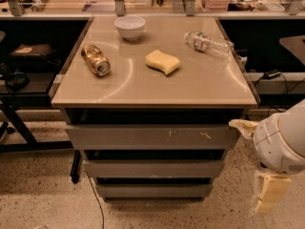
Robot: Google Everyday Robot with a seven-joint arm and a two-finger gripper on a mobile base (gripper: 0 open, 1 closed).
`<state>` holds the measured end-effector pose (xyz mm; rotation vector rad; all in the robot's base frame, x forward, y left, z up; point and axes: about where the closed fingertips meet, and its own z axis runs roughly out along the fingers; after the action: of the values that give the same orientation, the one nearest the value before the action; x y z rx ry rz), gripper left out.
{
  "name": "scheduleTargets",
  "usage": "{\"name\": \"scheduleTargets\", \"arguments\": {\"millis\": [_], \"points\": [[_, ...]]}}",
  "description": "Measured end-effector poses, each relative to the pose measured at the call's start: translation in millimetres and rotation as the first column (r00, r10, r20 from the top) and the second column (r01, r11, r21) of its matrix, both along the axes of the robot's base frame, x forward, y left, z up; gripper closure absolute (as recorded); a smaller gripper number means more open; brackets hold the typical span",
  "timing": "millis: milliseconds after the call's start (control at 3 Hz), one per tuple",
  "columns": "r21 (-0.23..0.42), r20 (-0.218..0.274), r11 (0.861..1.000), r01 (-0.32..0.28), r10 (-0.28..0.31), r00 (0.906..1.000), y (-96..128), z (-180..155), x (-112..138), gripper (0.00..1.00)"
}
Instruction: Open bottom drawer
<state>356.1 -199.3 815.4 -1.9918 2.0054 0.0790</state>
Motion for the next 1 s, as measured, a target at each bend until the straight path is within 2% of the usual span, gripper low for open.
{"name": "scheduleTargets", "arguments": {"millis": [333,667,1000], "points": [[0.001,0.000,1.000,0.002,-0.002,1.0000,0,0,0,0.00],[0.018,-0.024,1.000,0.018,-0.017,0.9996,-3,-18,3,0.00],[0.054,-0.077,0.998,0.015,-0.011,0.9969,-16,-87,7,0.00]]}}
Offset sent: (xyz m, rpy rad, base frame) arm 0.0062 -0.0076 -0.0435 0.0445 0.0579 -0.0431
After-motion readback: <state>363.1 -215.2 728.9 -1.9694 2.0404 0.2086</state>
